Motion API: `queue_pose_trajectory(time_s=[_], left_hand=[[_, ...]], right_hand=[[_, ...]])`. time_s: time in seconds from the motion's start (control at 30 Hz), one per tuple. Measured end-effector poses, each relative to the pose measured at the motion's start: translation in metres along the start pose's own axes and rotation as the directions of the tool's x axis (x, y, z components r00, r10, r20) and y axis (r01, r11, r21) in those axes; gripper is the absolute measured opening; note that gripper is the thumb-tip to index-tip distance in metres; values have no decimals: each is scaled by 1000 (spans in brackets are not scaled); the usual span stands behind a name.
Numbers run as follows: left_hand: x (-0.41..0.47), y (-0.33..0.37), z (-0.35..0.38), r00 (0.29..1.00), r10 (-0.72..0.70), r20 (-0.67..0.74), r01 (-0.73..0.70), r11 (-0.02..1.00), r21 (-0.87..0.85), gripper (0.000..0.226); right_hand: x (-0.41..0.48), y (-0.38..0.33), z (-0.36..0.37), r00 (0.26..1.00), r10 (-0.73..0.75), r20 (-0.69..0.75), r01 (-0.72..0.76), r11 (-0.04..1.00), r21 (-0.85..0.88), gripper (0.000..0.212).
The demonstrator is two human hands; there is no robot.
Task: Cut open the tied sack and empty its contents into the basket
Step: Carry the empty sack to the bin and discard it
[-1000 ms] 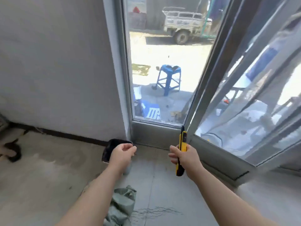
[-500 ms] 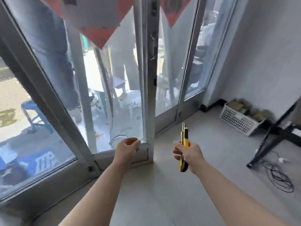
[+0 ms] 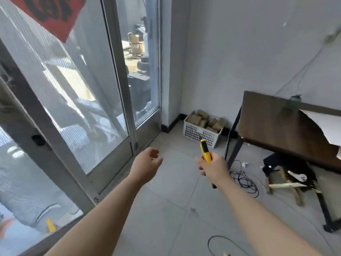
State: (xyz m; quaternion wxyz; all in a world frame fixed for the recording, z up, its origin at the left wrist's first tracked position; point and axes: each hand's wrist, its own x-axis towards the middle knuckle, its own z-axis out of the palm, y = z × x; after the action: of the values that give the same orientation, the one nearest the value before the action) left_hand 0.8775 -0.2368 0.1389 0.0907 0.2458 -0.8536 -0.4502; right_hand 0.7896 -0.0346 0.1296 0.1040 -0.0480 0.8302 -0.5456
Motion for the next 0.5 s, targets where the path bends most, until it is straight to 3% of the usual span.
queue_pose_trajectory(time_s=[0.1, 0.2, 0.5], left_hand=[[59, 27, 36, 990, 117, 79, -129, 977, 171, 35], [126, 54, 72, 975, 178, 135, -205, 952, 227, 35], [320, 147, 168, 894, 270, 358, -365, 902, 231, 36]], right_hand=[[60, 13, -29, 995, -5, -101, -11, 987, -163, 19], [123, 25, -56, 984, 9, -178, -55, 965, -257, 24], [280, 32, -137, 894, 162, -419, -261, 946, -192, 26]])
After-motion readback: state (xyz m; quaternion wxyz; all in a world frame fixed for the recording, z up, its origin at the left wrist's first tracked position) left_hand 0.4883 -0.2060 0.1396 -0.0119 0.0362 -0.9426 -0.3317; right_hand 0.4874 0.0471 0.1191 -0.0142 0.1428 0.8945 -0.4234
